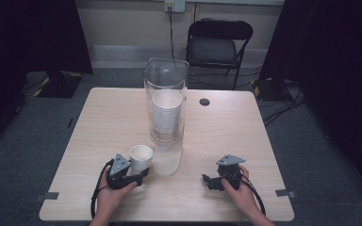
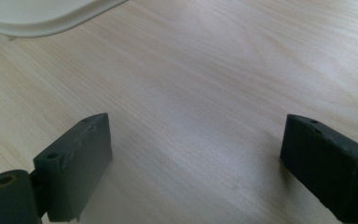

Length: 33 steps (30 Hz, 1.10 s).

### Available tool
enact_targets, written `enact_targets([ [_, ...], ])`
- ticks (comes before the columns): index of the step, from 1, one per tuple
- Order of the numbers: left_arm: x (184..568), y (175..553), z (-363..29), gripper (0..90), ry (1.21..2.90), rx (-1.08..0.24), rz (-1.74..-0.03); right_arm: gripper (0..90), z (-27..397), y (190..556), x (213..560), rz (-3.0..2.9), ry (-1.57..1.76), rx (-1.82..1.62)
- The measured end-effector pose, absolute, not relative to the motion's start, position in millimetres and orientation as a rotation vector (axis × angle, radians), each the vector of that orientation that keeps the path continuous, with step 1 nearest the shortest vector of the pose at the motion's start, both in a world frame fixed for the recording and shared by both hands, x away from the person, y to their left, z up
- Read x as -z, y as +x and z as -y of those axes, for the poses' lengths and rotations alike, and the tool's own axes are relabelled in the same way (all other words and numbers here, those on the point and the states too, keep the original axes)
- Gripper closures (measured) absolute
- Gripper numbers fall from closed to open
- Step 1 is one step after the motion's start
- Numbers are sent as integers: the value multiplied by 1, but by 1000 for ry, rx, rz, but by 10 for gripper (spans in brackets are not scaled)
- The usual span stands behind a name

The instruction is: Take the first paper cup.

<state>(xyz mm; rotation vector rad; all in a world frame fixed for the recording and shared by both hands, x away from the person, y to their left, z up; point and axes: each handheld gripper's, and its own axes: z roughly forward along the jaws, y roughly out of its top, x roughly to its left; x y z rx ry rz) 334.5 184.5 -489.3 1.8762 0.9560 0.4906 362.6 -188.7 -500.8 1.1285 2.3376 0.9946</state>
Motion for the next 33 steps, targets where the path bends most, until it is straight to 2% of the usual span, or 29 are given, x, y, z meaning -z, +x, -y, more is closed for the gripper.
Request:
enact_targets([
  [1,489,334,-185,329,1876,-491,-956,94,189,363,501,-2338,1128,-995],
  [2,488,333,-180,329,1873,-474,-944,205,191,362,497,-2348,1107,-1013],
  [3,487,331,-174,329,1874,-470,-919,205,191,362,497,-2348,1107,-1013],
  [5,486,329,-162,328,1896,-450,-875,140,195,363,491,-2324,1129,-1063],
  [7,485,327,-150,325,1921,-420,-848,166,200,365,475,-2329,1112,-1145],
  [9,486,325,-138,325,1943,-391,-833,149,201,365,469,-2344,1099,-1174],
  [11,487,325,-127,325,1964,-378,-784,238,202,364,460,-2378,1088,-1212],
  [18,482,322,-91,326,2002,-368,-655,256,193,363,431,-2376,1080,-1388],
  [22,485,321,-74,326,2030,-355,-606,265,187,364,426,-2415,1104,-1460],
  [25,485,321,-63,324,2037,-355,-572,374,176,362,426,-2495,1077,-1433],
  [26,486,320,-60,324,2032,-348,-572,374,176,362,426,-2495,1077,-1433],
  [29,486,319,-51,323,2018,-332,-561,578,173,362,430,-2538,1067,-1390],
  [30,486,319,-50,322,2017,-328,-556,696,173,362,432,-2571,1090,-1377],
  [31,486,319,-48,322,2026,-328,-553,696,173,362,432,-2571,1090,-1377],
  [32,487,319,-47,319,2022,-326,-551,765,175,363,432,-2570,1126,-1353],
  [33,487,318,-46,319,2027,-334,-552,765,175,363,432,-2570,1126,-1353],
])
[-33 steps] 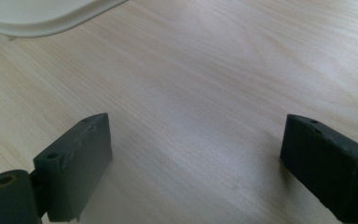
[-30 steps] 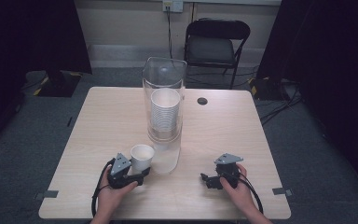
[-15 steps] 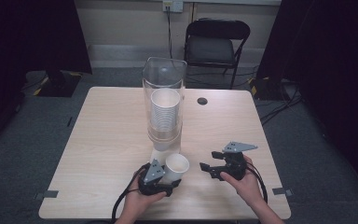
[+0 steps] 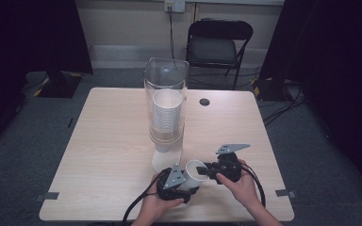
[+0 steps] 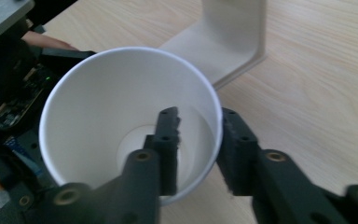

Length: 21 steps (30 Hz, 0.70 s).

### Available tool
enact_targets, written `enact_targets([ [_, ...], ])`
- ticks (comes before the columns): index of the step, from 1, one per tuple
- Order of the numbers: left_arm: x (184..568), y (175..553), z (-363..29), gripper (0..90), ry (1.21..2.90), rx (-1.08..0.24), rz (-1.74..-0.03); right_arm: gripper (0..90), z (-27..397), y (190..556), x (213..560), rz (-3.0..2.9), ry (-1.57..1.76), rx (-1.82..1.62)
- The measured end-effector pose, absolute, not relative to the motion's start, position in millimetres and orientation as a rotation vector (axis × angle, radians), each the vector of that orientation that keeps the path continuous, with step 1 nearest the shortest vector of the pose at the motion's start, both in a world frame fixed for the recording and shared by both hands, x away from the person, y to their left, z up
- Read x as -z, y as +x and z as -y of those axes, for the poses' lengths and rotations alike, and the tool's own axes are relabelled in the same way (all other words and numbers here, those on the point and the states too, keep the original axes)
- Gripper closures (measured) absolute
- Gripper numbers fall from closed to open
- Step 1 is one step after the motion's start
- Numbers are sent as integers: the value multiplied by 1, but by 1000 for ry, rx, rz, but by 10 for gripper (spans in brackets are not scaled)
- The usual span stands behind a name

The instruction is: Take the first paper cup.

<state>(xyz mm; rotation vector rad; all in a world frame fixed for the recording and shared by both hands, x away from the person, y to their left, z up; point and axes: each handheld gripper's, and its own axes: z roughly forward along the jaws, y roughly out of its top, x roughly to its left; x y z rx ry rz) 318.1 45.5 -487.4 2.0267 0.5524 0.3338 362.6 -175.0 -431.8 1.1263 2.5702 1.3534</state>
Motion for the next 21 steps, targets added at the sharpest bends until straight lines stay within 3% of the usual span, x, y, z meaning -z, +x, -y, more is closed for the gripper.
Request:
enact_targets([
  [4,489,319,-43,312,2032,-348,-537,842,182,369,430,-2573,1210,-1374],
  [7,489,321,-43,299,2034,-333,-579,848,185,376,430,-2581,1280,-1385],
  [8,490,321,-44,241,2045,-328,-595,857,189,380,429,-2559,1322,-1386],
  [21,484,335,-98,198,2039,-324,-826,844,217,408,424,-2445,1460,-1151],
])
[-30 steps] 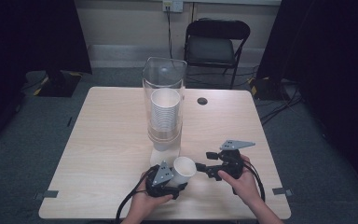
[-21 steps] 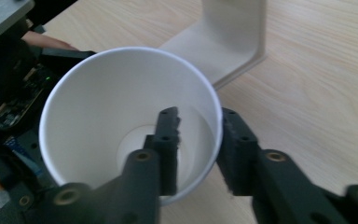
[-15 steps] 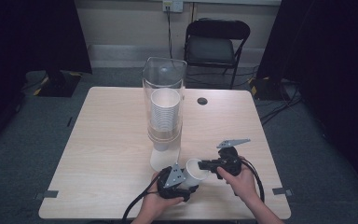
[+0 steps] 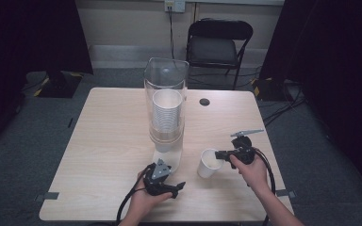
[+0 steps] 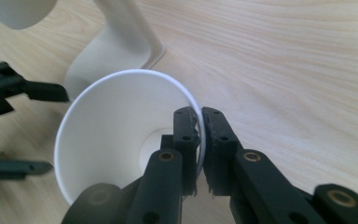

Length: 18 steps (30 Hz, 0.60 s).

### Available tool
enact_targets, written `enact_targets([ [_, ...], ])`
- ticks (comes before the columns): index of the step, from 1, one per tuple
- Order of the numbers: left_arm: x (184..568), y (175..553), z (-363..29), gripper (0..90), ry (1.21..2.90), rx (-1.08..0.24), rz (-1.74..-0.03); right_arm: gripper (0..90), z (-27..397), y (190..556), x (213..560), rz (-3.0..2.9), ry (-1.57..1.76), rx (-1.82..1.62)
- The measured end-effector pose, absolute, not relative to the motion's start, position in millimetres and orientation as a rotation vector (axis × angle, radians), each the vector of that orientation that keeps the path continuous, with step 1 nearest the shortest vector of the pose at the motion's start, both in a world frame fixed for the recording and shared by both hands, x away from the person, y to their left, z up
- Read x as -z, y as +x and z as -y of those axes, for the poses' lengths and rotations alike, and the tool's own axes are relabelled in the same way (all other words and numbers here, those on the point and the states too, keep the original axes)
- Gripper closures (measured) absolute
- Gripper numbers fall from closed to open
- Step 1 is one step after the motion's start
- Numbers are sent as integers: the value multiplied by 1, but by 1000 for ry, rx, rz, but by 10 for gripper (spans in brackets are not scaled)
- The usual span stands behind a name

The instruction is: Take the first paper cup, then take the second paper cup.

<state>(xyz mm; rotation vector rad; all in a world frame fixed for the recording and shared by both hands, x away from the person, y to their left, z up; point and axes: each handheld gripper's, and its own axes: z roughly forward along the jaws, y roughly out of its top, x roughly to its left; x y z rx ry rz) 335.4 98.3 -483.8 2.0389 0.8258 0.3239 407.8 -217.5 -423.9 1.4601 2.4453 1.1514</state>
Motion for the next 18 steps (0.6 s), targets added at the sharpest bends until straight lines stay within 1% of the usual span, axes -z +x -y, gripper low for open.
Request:
enact_targets([
  [1,484,336,-101,188,2017,-304,-858,834,218,409,424,-2440,1462,-1141],
  [2,483,338,-107,182,2017,-311,-883,810,218,410,425,-2437,1459,-1132],
  [3,483,338,-111,181,2009,-316,-897,770,218,412,426,-2423,1464,-1119],
  [5,482,340,-117,179,2004,-309,-924,666,218,413,426,-2407,1457,-1117],
  [7,482,341,-121,171,2010,-308,-928,507,219,413,426,-2387,1426,-1144],
  [9,481,341,-124,171,1994,-318,-939,415,221,411,423,-2369,1393,-1166],
  [11,478,341,-126,171,1984,-327,-953,285,226,406,418,-2318,1372,-1233],
  [12,477,341,-127,171,1975,-331,-958,233,230,402,416,-2283,1353,-1267],
  [14,475,342,-130,169,1963,-337,-968,207,242,395,412,-2257,1290,-1306],
  [15,475,342,-131,165,1960,-335,-972,160,250,391,412,-2231,1281,-1301],
  [16,475,342,-132,165,1959,-330,-981,136,255,389,413,-2222,1265,-1309],
  [17,475,343,-133,164,1959,-339,-982,159,262,385,416,-2207,1247,-1307],
  [18,475,344,-135,164,1966,-347,-991,143,269,382,419,-2193,1223,-1305],
])
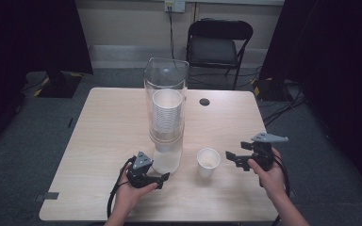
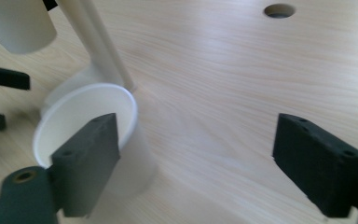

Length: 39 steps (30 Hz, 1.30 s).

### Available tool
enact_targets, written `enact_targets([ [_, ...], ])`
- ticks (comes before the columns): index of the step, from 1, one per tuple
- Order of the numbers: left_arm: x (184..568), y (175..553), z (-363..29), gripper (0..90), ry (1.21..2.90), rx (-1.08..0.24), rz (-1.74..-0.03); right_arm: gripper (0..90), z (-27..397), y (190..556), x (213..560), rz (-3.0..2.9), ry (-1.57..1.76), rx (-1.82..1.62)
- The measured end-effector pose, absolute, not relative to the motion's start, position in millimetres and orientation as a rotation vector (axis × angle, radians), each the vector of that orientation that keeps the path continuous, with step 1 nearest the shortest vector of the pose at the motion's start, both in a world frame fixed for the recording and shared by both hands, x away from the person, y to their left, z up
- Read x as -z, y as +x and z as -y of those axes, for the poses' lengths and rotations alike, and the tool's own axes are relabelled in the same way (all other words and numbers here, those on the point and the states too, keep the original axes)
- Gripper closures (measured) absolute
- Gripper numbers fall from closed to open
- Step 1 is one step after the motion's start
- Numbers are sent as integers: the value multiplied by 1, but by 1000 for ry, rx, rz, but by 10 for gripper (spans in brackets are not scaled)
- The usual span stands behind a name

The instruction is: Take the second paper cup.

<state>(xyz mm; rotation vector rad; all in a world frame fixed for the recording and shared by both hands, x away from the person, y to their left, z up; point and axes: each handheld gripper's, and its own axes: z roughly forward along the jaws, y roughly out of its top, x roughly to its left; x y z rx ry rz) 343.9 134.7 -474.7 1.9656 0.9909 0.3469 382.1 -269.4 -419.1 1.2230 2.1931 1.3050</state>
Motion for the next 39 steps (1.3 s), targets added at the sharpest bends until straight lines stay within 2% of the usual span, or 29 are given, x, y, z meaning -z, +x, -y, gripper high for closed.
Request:
enact_targets([
  [5,475,348,-140,165,1921,-340,-1033,148,289,374,453,-2255,1232,-1181],
  [10,470,351,-144,194,1881,-399,-1034,152,285,370,489,-2288,1212,-1037],
  [13,465,355,-145,209,1838,-427,-1024,150,284,371,498,-2301,1213,-999],
  [16,459,359,-143,251,1838,-455,-988,147,282,370,499,-2292,1173,-991],
  [27,430,372,-145,204,1782,-486,-928,146,281,370,500,-2291,1173,-996],
  [30,428,377,-140,168,1793,-493,-922,146,281,370,500,-2291,1173,-996],
  [39,429,385,-128,175,1766,-535,-877,146,281,370,500,-2291,1173,-995],
])
